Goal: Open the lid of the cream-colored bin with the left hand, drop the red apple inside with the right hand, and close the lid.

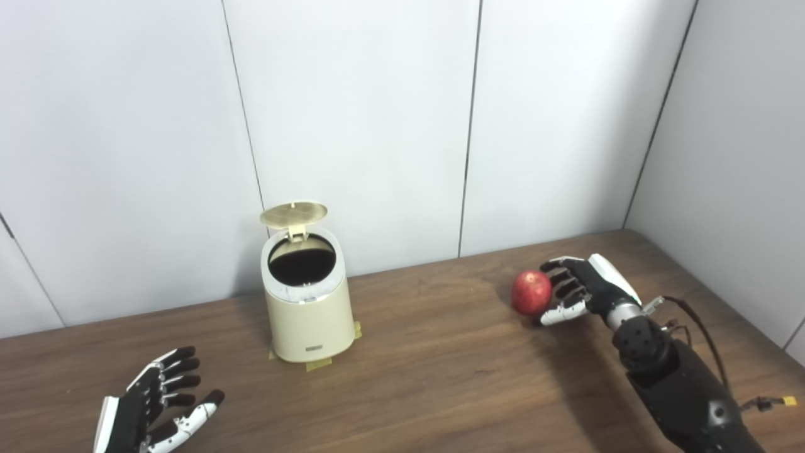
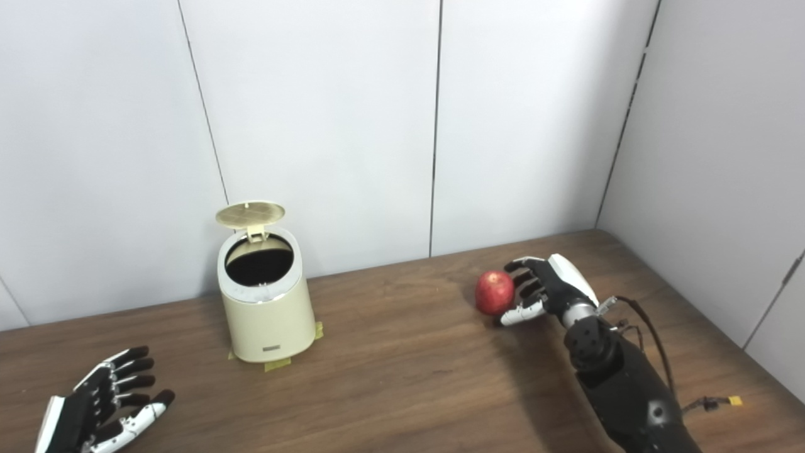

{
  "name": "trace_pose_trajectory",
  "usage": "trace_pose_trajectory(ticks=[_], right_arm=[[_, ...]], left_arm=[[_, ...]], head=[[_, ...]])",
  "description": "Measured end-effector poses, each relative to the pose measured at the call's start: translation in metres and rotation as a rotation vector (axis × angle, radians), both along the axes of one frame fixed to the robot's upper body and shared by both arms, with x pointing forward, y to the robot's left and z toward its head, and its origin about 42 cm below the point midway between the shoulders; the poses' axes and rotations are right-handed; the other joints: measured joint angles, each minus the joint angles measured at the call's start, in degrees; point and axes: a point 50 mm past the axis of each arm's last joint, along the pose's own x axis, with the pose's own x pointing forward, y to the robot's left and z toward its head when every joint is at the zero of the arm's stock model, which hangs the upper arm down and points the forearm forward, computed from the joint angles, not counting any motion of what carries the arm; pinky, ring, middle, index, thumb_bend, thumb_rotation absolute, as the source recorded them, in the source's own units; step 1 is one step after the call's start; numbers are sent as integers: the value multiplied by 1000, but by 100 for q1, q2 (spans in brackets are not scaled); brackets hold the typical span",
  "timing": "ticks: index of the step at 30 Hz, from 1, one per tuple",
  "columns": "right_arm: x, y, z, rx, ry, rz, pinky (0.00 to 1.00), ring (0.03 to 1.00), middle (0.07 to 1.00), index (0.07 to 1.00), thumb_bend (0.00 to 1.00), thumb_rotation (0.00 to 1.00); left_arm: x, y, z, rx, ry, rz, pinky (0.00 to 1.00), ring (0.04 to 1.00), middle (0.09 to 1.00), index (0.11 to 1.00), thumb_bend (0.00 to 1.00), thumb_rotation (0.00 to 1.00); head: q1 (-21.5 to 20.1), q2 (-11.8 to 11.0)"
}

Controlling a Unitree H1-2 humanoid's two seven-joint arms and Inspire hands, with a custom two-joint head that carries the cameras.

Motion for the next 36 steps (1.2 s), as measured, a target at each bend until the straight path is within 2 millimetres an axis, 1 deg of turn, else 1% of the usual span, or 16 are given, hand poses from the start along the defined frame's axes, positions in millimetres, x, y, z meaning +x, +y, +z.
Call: trace_pose_trajectory(ticks=[6, 11, 15, 21, 22, 23, 24, 25, 26, 29, 32, 33, 36], right_arm=[[1, 7, -6, 1, -10, -1, 247, 300, 421, 535, 520, 0], [1, 11, -9, 0, -25, -5, 243, 292, 423, 533, 520, 0], [0, 14, -12, 2, -40, -3, 242, 295, 417, 531, 520, 0], [-1, 15, -13, 4, -48, 1, 265, 319, 424, 529, 522, 0], [-2, 16, -12, 4, -46, 2, 382, 451, 555, 651, 636, 6], [-4, 18, -10, 1, -43, 13, 498, 596, 735, 785, 728, 34], [-8, 23, -6, -8, -31, 32, 537, 646, 797, 830, 759, 44], [-10, 29, -4, -15, -20, 59, 584, 733, 885, 890, 804, 73], [-11, 34, -1, -24, -7, 79, 639, 812, 947, 941, 851, 112], [-12, 38, 4, -43, 20, 102, 710, 884, 990, 984, 906, 149], [-13, 39, 5, -44, 23, 108, 746, 912, 1000, 999, 937, 153], [-13, 39, 5, -44, 23, 110, 748, 913, 1000, 1000, 943, 154], [-13, 40, 6, -43, 23, 114, 677, 884, 1000, 1000, 940, 141]], left_arm=[[0, 0, 0, 15, 5, 3, 615, 692, 748, 781, 614, 76], [0, 1, 0, 12, 5, 4, 618, 695, 751, 783, 610, 71], [0, 1, 0, 13, 5, 4, 620, 690, 747, 780, 618, 101], [0, 1, 0, 19, 5, 4, 609, 689, 748, 787, 612, 83], [0, 1, 0, 19, 5, 4, 611, 690, 748, 787, 615, 80], [0, 1, 0, 19, 5, 4, 612, 690, 748, 787, 617, 78], [0, 1, 0, 19, 5, 6, 613, 690, 748, 787, 618, 78], [-1, 2, 0, 20, 6, 8, 619, 692, 748, 787, 620, 80], [-1, 3, 0, 22, 6, 8, 625, 691, 748, 787, 620, 86], [-1, 3, 0, 23, 7, 7, 627, 688, 748, 787, 623, 86], [-1, 4, -1, 26, 8, 8, 628, 689, 749, 786, 626, 72], [-1, 4, 0, 26, 8, 7, 627, 690, 749, 786, 627, 69], [-1, 4, -1, 24, 10, 6, 626, 693, 750, 784, 634, 74]], head=[[0, 0], [0, 26], [0, 26], [-9, 62], [-9, 79], [-9, 79], [-9, 88], [-9, 88], [-9, 88], [9, 123], [0, 141], [0, 149], [0, 158]])
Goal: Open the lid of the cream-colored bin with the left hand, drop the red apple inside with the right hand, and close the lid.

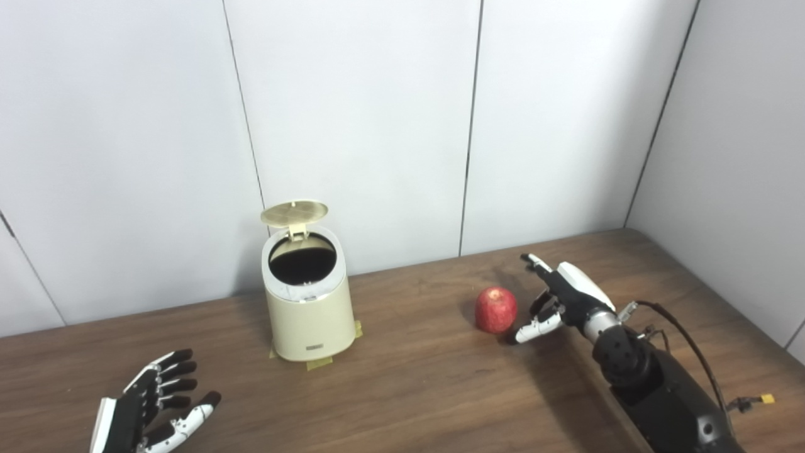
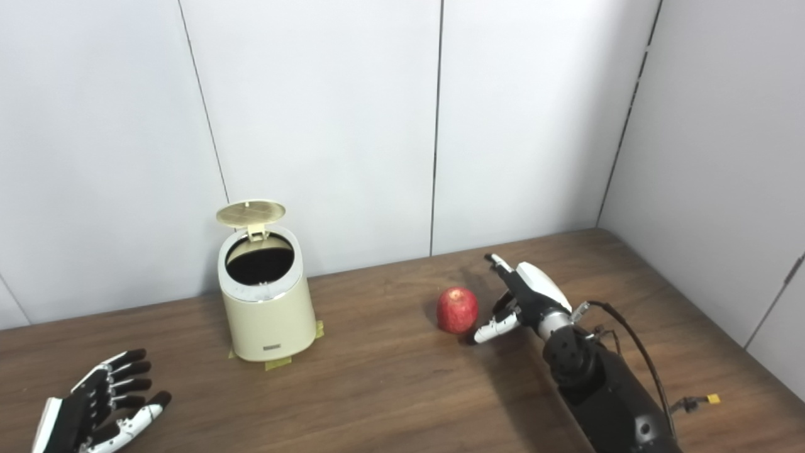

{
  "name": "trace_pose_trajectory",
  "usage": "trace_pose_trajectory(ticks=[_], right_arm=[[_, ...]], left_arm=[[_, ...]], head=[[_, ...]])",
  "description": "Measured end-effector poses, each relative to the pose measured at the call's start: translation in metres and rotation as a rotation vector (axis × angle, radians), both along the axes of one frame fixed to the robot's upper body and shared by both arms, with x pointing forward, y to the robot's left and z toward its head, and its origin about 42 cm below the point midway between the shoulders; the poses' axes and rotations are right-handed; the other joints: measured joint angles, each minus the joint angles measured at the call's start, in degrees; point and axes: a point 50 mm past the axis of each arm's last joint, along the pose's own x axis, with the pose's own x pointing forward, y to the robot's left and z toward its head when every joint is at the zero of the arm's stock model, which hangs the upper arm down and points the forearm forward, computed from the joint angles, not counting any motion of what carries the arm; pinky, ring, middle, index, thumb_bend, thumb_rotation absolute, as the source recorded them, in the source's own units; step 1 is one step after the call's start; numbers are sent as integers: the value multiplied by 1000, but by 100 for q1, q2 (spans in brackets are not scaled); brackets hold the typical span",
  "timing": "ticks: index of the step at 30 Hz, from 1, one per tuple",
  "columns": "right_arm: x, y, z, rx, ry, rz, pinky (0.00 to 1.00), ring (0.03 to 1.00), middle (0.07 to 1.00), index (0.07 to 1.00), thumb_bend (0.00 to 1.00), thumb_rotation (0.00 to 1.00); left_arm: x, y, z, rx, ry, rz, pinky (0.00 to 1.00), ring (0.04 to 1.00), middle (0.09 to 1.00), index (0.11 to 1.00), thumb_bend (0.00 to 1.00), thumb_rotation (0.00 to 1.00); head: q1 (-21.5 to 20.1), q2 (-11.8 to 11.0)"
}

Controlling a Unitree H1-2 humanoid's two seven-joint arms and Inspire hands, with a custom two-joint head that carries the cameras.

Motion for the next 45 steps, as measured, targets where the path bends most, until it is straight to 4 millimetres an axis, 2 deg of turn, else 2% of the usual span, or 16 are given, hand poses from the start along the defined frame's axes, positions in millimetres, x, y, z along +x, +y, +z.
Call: trace_pose_trajectory(ticks=[4, 9, 13, 17, 25, 29, 33, 36, 37, 38, 39, 40, 41, 45], right_arm=[[0, 3, 1, 4, -1, 12, 590, 831, 1000, 1000, 932, 115], [0, 7, 1, -6, 0, 25, 568, 811, 996, 997, 940, 110], [0, 8, 2, -9, 4, 35, 583, 833, 998, 984, 936, 90], [-1, 18, 10, 7, 10, 95, 562, 825, 967, 951, 924, 64], [-2, 32, 18, -21, 36, 148, 505, 715, 926, 907, 915, 108], [0, 35, 18, -36, 52, 163, 510, 679, 897, 884, 901, 152], [0, 37, 16, -46, 66, 176, 512, 660, 885, 861, 878, 139], [1, 38, 15, -65, 66, 181, 488, 601, 780, 806, 849, 98], [2, 38, 14, -73, 64, 186, 520, 590, 680, 704, 808, 42], [3, 37, 13, -80, 62, 190, 505, 556, 621, 600, 665, 82], [5, 37, 13, -84, 61, 189, 497, 538, 590, 547, 592, 102], [5, 36, 12, -86, 59, 190, 440, 482, 520, 520, 554, 41], [6, 36, 10, -88, 55, 193, 420, 463, 497, 511, 541, 21], [7, 33, 6, -85, 15, 195, 389, 431, 472, 502, 528, 0]], left_arm=[[0, 0, 0, 1, 3, 0, 627, 691, 748, 780, 635, 57], [0, 0, 0, 2, 3, -1, 607, 681, 742, 774, 639, 46], [0, 1, 0, 0, 3, -1, 611, 689, 748, 777, 646, 54], [0, 1, 0, -4, 3, -3, 608, 690, 752, 775, 644, 55], [1, 0, 1, -5, 5, -14, 617, 694, 753, 774, 650, 69], [1, 1, 1, -16, 9, -14, 620, 701, 754, 774, 647, 65], [1, 1, 2, -16, 8, -14, 630, 697, 749, 773, 648, 79], [1, 1, 2, -16, 11, -13, 608, 688, 747, 769, 638, 65], [1, 1, 2, -16, 12, -13, 615, 688, 746, 768, 632, 63], [1, 1, 2, -16, 14, -12, 610, 687, 746, 767, 627, 54], [1, 1, 3, -16, 15, -11, 608, 686, 746, 766, 625, 49], [1, 1, 3, -17, 15, -11, 612, 691, 753, 769, 622, 51], [1, 1, 3, -17, 15, -10, 613, 692, 755, 770, 620, 52], [1, 1, 3, -18, 15, -9, 613, 690, 749, 769, 607, 56]], head=[[18, 26], [18, 53], [35, 70], [70, 88], [88, 105], [114, 114], [114, 114], [114, 114], [114, 114], [132, 158], [132, 158], [132, 158], [132, 158], [149, 211]])
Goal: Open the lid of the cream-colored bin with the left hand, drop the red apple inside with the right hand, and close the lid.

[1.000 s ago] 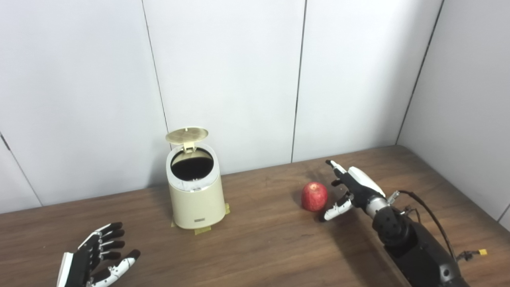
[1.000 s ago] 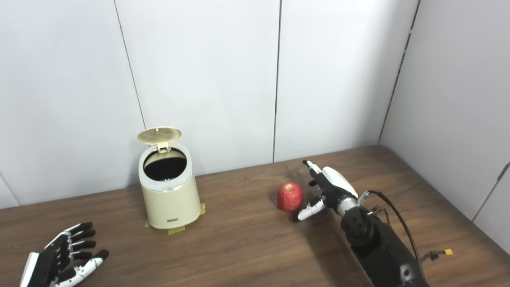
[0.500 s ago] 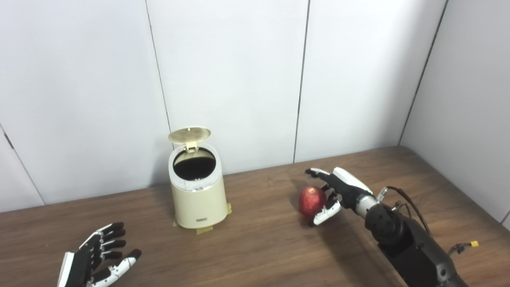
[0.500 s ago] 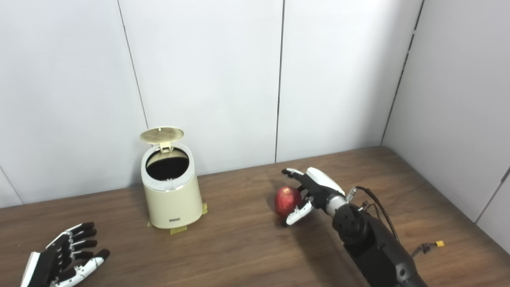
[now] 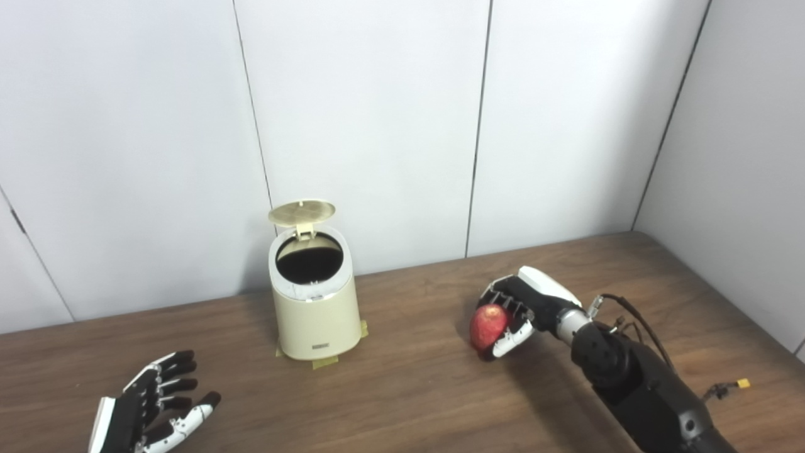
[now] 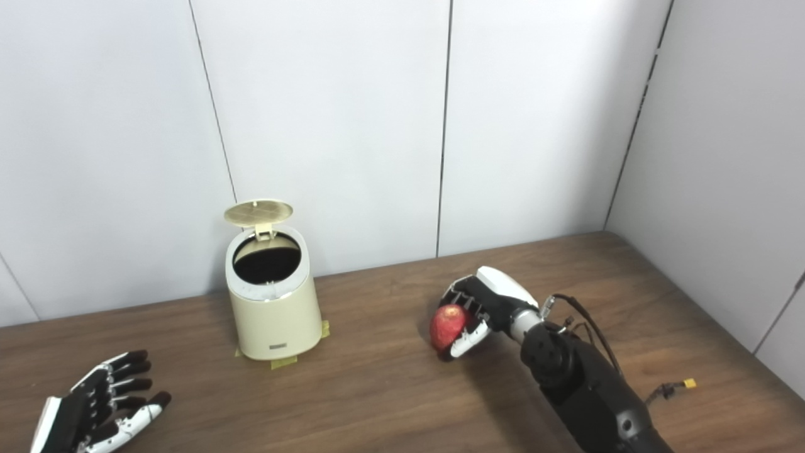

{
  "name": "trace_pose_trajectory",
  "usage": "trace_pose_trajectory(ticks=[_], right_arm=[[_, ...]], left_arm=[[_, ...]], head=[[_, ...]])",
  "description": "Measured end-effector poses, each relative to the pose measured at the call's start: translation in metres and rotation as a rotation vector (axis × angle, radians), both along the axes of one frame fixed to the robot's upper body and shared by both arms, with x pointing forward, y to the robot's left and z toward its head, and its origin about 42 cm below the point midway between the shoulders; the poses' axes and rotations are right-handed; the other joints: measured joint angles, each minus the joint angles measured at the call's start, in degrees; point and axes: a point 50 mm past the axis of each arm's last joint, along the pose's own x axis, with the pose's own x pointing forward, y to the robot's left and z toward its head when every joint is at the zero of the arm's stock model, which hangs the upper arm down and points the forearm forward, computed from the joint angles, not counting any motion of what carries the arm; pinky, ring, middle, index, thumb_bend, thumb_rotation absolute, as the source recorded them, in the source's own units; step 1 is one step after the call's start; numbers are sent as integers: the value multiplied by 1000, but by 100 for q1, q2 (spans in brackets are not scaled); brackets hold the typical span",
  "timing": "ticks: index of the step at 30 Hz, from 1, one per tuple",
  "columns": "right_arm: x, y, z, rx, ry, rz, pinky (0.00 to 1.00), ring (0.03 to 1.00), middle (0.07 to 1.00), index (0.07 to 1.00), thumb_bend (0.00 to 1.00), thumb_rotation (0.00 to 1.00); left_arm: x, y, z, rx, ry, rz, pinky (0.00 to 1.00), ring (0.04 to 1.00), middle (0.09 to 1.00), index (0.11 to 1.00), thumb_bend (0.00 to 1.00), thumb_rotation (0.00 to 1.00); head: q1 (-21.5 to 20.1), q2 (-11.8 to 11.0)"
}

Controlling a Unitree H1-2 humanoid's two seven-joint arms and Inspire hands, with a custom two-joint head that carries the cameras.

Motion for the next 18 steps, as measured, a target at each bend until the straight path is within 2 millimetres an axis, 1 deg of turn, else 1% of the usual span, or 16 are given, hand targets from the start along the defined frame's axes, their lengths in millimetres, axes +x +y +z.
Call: trace_pose_trajectory(ticks=[2, 5, 7, 12, 15, 18], right_arm=[[-2, -1, -2, 8, -13, -9, 375, 406, 482, 518, 518, 0], [-4, -2, -4, 19, -21, -23, 367, 392, 480, 530, 515, 0], [-5, -1, -3, 23, -37, -32, 364, 382, 484, 546, 511, 0], [-7, 4, 1, 37, -94, -48, 356, 373, 478, 559, 508, 0], [-10, 11, 9, 40, -143, -30, 348, 371, 468, 557, 509, 0], [-12, 23, 25, 62, -211, 3, 320, 361, 473, 561, 507, 0]], left_arm=[[0, 0, 0, 0, -1, -1, 604, 684, 745, 767, 602, 55], [0, 0, 0, 0, -1, -1, 615, 685, 747, 766, 598, 43], [0, 0, 0, 0, -1, 0, 625, 689, 755, 770, 595, 45], [0, 0, 0, 0, 1, 0, 609, 688, 755, 769, 589, 40], [0, 0, 0, 1, 1, 0, 615, 692, 755, 764, 587, 47], [0, -1, 0, 2, 2, -2, 613, 690, 753, 768, 594, 65]], head=[[-9, 0], [-9, 0], [-9, 0], [52, -9], [105, -26], [246, -61]])
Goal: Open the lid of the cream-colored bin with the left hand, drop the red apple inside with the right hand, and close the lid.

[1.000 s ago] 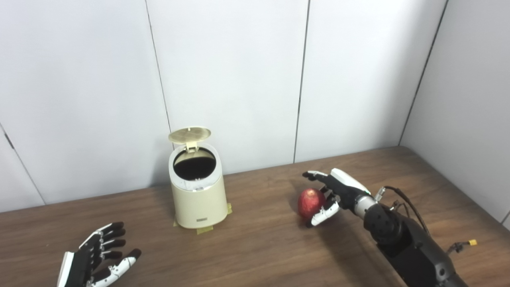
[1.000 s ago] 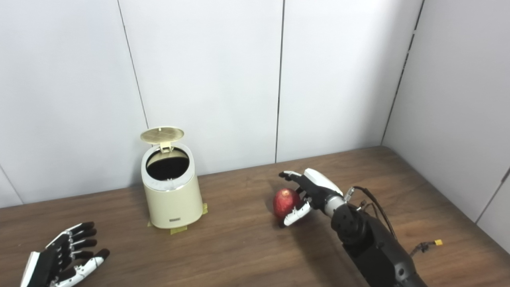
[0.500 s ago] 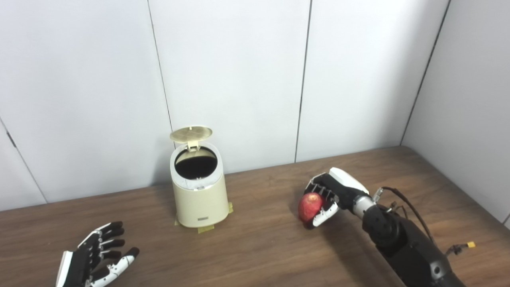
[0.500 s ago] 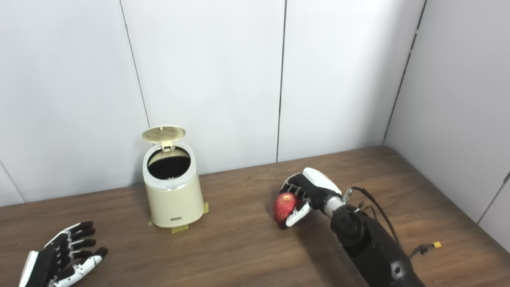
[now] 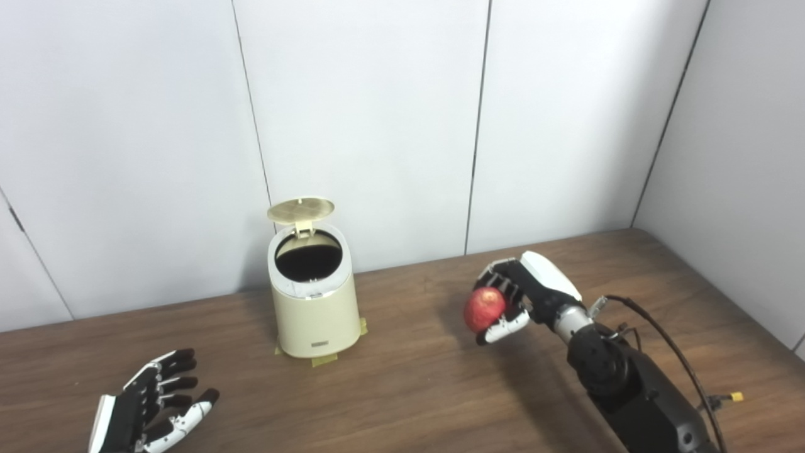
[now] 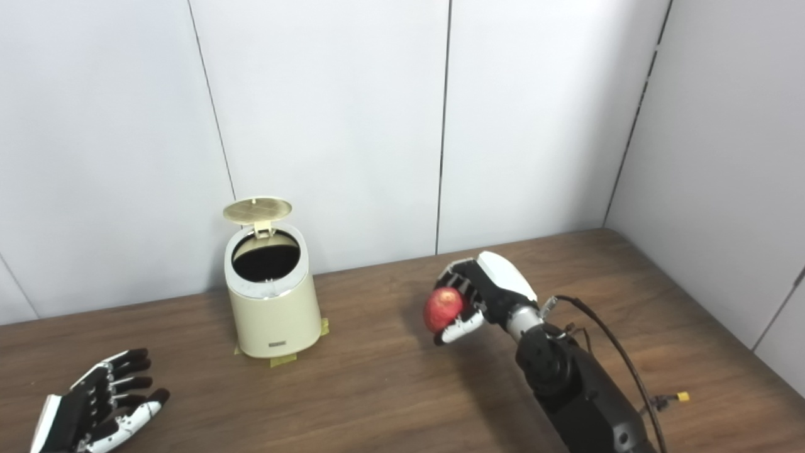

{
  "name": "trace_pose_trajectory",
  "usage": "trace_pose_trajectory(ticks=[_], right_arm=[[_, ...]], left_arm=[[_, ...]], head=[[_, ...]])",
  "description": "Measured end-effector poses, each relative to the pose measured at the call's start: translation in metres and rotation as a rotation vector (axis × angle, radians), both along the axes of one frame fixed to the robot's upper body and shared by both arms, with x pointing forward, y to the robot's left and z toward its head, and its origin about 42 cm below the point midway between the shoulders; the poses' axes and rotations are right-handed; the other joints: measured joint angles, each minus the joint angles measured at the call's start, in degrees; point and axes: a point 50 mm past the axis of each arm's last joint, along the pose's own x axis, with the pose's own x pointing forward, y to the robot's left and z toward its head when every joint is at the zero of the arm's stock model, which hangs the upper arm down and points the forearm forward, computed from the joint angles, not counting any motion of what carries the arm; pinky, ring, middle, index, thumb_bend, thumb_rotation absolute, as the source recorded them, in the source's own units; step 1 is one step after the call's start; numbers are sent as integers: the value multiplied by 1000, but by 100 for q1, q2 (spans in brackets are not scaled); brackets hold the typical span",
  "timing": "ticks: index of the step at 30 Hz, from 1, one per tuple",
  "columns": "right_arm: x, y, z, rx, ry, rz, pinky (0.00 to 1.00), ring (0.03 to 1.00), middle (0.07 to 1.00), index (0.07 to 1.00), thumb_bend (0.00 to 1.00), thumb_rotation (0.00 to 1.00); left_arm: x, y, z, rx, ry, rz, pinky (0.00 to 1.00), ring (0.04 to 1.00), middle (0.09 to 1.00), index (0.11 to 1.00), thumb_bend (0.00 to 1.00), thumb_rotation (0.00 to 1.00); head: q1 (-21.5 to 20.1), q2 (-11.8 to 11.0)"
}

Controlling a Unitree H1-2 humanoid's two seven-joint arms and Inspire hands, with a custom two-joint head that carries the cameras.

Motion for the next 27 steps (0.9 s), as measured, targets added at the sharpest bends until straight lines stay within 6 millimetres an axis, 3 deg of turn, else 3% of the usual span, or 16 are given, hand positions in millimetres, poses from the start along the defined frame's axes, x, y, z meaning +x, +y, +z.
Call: trace_pose_trajectory(ticks=[5, 10, 15, 19, 27], right_arm=[[5, 31, 38, 32, -116, 87, 310, 368, 475, 557, 509, 0], [21, 59, 73, 54, -191, 134, 299, 367, 470, 556, 509, 0], [24, 95, 74, 89, -180, 194, 259, 352, 466, 560, 507, 0], [24, 111, 71, 119, -167, 196, 269, 351, 469, 560, 507, 0], [34, 153, 74, 213, -176, 184, 276, 359, 473, 562, 507, 0]], left_arm=[[0, -5, -1, -3, 0, -10, 608, 681, 743, 766, 616, 115], [1, -16, -2, -6, 0, -20, 647, 708, 758, 773, 622, 111], [1, -24, -4, -26, 2, -6, 625, 706, 763, 773, 627, 112], [1, -29, -5, -30, 6, 3, 598, 693, 764, 775, 619, 109], [1, -41, -5, -5, -1, -10, 594, 687, 759, 768, 635, 135]], head=[[150, -44], [572, -158], [959, -255], [1309, -316], [1503, -360]])
